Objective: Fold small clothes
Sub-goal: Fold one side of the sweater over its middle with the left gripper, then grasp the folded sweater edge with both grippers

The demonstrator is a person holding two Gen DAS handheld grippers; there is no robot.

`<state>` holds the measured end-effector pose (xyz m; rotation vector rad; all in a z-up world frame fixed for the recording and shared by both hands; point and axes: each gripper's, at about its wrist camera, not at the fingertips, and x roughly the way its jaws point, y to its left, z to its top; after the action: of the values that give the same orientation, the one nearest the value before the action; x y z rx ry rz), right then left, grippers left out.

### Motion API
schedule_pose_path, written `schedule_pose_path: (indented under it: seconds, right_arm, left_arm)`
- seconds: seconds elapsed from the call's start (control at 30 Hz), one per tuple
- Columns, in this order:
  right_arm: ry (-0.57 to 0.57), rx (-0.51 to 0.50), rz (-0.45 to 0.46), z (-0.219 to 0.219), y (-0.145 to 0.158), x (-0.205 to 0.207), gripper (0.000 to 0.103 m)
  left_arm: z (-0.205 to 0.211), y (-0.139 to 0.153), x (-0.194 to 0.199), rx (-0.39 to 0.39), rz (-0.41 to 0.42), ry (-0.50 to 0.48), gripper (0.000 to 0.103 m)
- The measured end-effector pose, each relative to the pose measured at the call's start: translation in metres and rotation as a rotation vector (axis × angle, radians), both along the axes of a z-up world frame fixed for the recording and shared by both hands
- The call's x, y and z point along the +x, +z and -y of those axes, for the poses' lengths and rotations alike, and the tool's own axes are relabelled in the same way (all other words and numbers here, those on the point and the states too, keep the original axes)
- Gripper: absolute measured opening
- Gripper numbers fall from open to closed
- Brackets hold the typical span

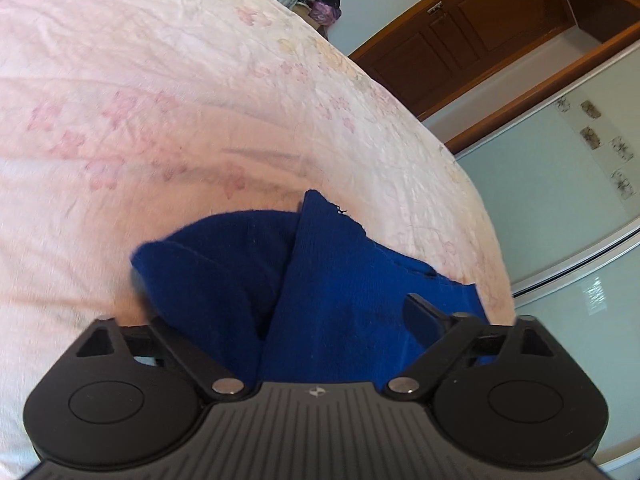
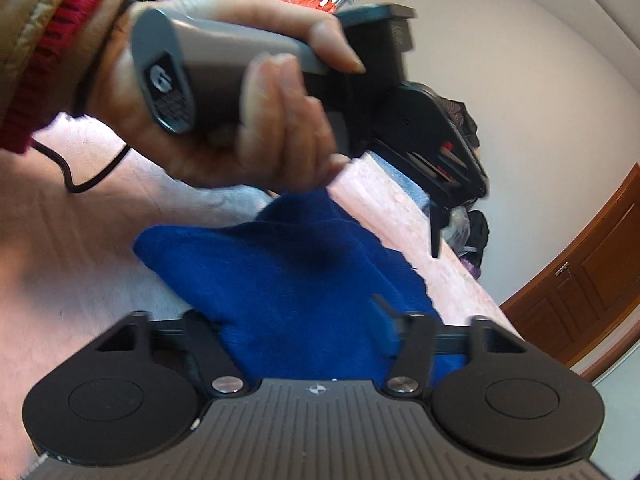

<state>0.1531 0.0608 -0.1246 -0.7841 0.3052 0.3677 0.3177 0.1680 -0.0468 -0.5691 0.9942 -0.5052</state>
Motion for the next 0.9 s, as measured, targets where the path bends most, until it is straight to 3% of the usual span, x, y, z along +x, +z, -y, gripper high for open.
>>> schedule_pose_path:
  seconds: [0.03, 0.1, 0.13, 0.2, 0.3, 0.4, 0.57, 0.77, 0.9]
  right_arm:
    - [0.005, 0.001, 0.0, 0.0, -0.001, -0.001, 0.047]
    - [0.014, 0.009, -0.003, 0.0, -0.002, -0.006, 0.039]
    - [0.02, 0.014, -0.009, 0.001, -0.001, -0.006, 0.037]
    - [0.036, 0.023, -0.023, 0.004, 0.0, -0.006, 0.029]
    - [0.051, 0.038, -0.039, 0.005, -0.002, -0.004, 0.021]
    - [0.062, 0.08, -0.058, 0.013, 0.002, 0.0, 0.007]
    - [0.08, 0.215, -0.046, 0.038, 0.022, -0.013, 0.006]
    - [0.053, 0.339, -0.04, 0.078, 0.044, -0.031, 0.006]
    - [0.023, 0.368, -0.01, 0.102, 0.05, -0.041, 0.006]
  left_arm:
    - [0.004, 0.001, 0.001, 0.027, 0.006, -0.004, 0.067]
    - [0.01, 0.003, 0.002, 0.094, 0.009, 0.002, 0.047]
    - [0.013, 0.004, 0.002, 0.124, 0.01, -0.001, 0.031]
    - [0.016, 0.001, 0.001, 0.156, 0.001, 0.005, 0.017]
    - [0.021, 0.004, -0.006, 0.186, 0.035, 0.034, 0.013]
    - [0.037, 0.014, -0.018, 0.289, 0.099, 0.045, 0.012]
    - [0.066, 0.044, -0.04, 0.408, 0.21, 0.043, 0.012]
    - [0.098, 0.073, -0.054, 0.466, 0.281, 0.047, 0.012]
    - [0.117, 0.085, -0.056, 0.482, 0.29, 0.076, 0.012]
